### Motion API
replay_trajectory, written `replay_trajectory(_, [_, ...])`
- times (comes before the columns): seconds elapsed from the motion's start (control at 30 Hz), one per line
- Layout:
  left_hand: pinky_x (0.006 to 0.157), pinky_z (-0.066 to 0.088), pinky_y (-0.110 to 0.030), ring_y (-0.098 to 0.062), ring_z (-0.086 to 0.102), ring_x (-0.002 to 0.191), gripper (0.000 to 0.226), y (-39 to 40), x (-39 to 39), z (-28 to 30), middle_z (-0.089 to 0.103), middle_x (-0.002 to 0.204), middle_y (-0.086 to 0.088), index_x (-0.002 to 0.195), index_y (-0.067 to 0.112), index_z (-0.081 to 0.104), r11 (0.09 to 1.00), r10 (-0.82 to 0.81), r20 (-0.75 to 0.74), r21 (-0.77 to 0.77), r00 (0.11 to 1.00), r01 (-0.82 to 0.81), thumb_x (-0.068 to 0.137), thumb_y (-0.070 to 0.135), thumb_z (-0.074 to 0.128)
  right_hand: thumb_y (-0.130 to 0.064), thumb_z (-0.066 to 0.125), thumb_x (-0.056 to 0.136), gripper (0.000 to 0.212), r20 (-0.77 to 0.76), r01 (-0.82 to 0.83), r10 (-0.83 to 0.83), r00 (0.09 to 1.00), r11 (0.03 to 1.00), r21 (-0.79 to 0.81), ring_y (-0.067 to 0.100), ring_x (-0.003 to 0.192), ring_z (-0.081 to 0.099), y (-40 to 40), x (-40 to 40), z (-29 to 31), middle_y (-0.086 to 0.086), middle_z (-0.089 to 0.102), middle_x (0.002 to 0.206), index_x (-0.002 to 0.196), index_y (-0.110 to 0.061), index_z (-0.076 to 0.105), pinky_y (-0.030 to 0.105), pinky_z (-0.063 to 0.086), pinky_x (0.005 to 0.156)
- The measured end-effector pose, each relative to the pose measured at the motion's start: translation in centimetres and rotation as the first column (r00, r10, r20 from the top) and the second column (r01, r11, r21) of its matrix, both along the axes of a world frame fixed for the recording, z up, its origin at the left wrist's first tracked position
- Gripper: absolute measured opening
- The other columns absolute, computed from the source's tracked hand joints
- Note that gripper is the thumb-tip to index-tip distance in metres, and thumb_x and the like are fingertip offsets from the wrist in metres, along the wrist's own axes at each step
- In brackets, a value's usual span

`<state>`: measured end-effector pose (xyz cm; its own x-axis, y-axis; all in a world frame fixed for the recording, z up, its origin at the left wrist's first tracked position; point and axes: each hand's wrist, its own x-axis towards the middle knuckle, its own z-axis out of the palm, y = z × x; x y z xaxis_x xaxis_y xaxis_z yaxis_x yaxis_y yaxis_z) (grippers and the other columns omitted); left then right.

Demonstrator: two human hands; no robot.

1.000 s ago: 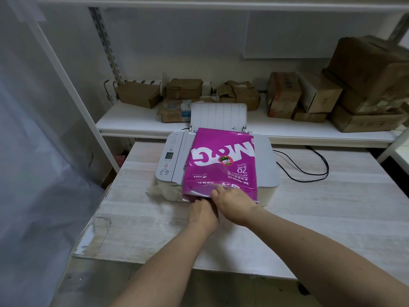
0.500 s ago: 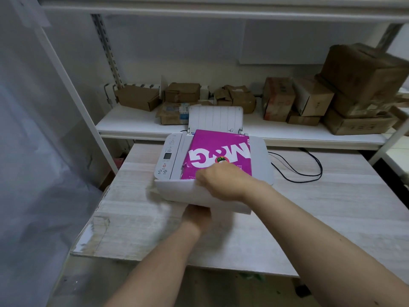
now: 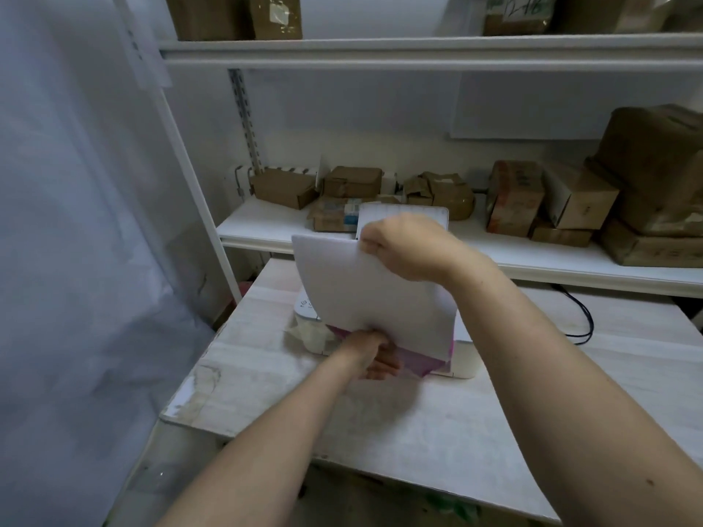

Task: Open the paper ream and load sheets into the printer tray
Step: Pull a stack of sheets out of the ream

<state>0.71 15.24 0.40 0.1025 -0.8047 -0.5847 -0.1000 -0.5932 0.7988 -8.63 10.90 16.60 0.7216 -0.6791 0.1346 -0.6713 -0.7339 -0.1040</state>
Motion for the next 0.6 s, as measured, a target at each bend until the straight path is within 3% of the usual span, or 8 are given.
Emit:
replay_trajectory(0.07, [0.056, 0.047, -0.024, -0.015, 0.066, 0.044, 0.035, -0.5, -0.1, 1.2, 0.069, 0.053, -0.006, 0.076, 0.007, 0.059, 0.996, 0.084, -0.153, -0.013, 0.985, -0.087, 0.096, 0.022, 0.034, -0.020, 0.039, 0.095, 0.017, 0.045, -0.010, 0.011, 0.999, 0.999, -0.030, 0.025, 0.080, 0.050, 0.1, -0.7, 2.0, 0.000, 0.053, 0.084, 0.081, -0.025, 0.048, 0.031, 0.032, 0.063])
replay_trajectory(0.17, [0.060, 0.047, -0.027, -0.018, 0.068, 0.047, 0.044, -1.7, -0.5, 3.3, 0.071, 0.054, -0.008, 0.078, 0.004, 0.062, 0.984, 0.147, -0.294, -0.050, 0.944, -0.168, 0.097, 0.027, 0.029, -0.020, 0.042, 0.095, 0.018, 0.093, -0.024, 0.034, 0.995, 0.994, -0.107, 0.028, 0.089, 0.054, 0.2, -2.3, 4.4, 0.002, 0.062, 0.091, 0.089, -0.019, 0.059, 0.030, 0.030, 0.067])
replay_trajectory(0.33, [0.069, 0.051, -0.031, -0.027, 0.069, 0.076, 0.042, -3.6, -1.1, 6.1, 0.075, 0.068, -0.014, 0.089, -0.001, 0.061, 0.947, 0.220, -0.499, -0.098, 0.838, -0.306, 0.096, 0.026, 0.028, -0.018, 0.044, 0.093, 0.022, 0.152, -0.070, 0.103, 0.983, 0.975, -0.209, 0.028, 0.090, 0.056, 0.9, -4.4, 6.2, 0.001, 0.067, 0.099, 0.099, -0.023, 0.064, 0.030, 0.031, 0.067])
replay_trajectory(0.4, [0.072, 0.054, -0.034, -0.029, 0.066, 0.084, 0.041, -4.5, -0.7, 7.0, 0.075, 0.071, -0.016, 0.091, 0.001, 0.061, 0.914, 0.256, -0.599, -0.104, 0.759, -0.391, 0.096, 0.030, 0.032, -0.020, 0.044, 0.094, 0.020, 0.149, -0.106, 0.144, 0.978, 0.965, -0.239, 0.022, 0.079, 0.050, 1.1, -5.1, 6.0, -0.002, 0.062, 0.089, 0.097, -0.026, 0.063, 0.029, 0.028, 0.064])
replay_trajectory(0.47, [0.074, 0.059, -0.036, -0.028, 0.068, 0.080, 0.035, -5.2, 0.6, 7.8, 0.073, 0.073, -0.013, 0.089, 0.008, 0.064, 0.862, 0.276, -0.714, -0.113, 0.644, -0.495, 0.093, 0.035, 0.042, -0.020, 0.043, 0.095, 0.019, 0.138, -0.125, 0.160, 0.978, 0.964, -0.233, 0.019, 0.074, 0.049, 1.0, -5.7, 5.1, -0.006, 0.056, 0.081, 0.095, -0.026, 0.061, 0.031, 0.032, 0.061])
replay_trajectory(0.5, [0.073, 0.060, -0.035, -0.024, 0.070, 0.075, 0.032, -5.5, 1.3, 7.8, 0.073, 0.073, -0.008, 0.089, 0.010, 0.065, 0.843, 0.255, -0.736, -0.149, 0.628, -0.518, 0.092, 0.036, 0.045, -0.020, 0.043, 0.095, 0.018, 0.137, -0.125, 0.157, 0.978, 0.968, -0.216, 0.019, 0.072, 0.053, 0.8, -6.0, 4.5, -0.005, 0.058, 0.081, 0.095, -0.025, 0.060, 0.032, 0.039, 0.059])
replay_trajectory(0.6, [0.067, 0.048, -0.003, 0.012, 0.063, 0.058, 0.041, -6.3, 4.2, 7.5, 0.063, 0.052, 0.025, 0.121, 0.004, 0.059, 0.844, 0.242, -0.749, -0.151, 0.616, -0.515, 0.094, 0.034, 0.051, -0.019, 0.043, 0.096, 0.018, 0.141, -0.119, 0.144, 0.979, 0.977, -0.176, 0.019, 0.071, 0.058, -0.1, -6.6, 2.2, 0.000, 0.065, 0.084, 0.095, -0.024, 0.060, 0.037, 0.052, 0.063])
